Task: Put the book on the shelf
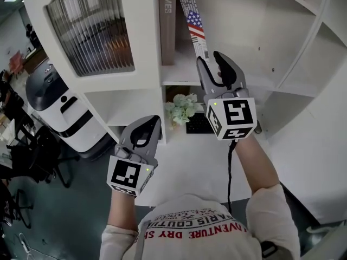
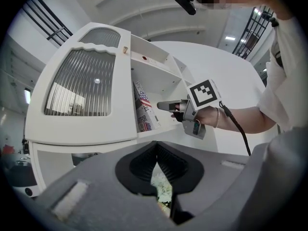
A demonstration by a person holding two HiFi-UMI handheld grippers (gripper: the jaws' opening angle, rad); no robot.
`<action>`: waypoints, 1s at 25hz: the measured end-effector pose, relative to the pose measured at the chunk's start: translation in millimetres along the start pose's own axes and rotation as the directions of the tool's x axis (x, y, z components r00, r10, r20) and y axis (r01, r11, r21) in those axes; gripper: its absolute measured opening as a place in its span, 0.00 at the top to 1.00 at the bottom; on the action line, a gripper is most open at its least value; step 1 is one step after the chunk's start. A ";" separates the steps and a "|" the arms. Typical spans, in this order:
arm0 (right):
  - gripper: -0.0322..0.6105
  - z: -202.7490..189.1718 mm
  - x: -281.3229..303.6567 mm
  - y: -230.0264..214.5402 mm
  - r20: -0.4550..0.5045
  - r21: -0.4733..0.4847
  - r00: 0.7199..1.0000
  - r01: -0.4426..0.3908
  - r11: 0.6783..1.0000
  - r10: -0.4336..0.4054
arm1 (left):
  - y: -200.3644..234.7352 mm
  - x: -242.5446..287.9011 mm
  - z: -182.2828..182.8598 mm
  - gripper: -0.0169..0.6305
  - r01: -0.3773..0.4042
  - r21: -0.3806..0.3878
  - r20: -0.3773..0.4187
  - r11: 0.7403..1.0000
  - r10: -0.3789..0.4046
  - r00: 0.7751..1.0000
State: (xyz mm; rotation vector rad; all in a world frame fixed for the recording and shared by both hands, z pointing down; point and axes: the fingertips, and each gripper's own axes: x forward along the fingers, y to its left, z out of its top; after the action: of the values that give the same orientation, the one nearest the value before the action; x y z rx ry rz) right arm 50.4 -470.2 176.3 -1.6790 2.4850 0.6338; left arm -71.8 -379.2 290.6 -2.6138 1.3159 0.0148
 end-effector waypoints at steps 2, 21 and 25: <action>0.75 -7.5 -14.3 2.7 -0.002 0.008 1.000 0.005 1.000 -0.005 | -4.8 -2.3 2.0 0.97 0.007 -0.006 -0.003 1.000 -0.007 1.000; 0.95 -97.0 -122.2 45.1 -0.106 0.157 0.988 -0.096 0.983 0.113 | -16.9 -9.0 -24.6 0.97 0.003 -0.060 -0.037 0.998 -0.005 0.999; 0.95 -113.7 -133.6 53.1 -0.147 0.141 0.981 -0.104 0.985 0.125 | -17.5 -7.8 -28.6 0.97 0.004 -0.073 -0.052 0.997 -0.008 0.999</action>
State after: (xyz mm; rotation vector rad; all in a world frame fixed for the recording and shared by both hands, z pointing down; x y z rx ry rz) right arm 74.3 -379.8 334.0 -1.6043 2.6809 0.3487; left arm -65.0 -368.5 322.6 -2.6962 1.3486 -0.0067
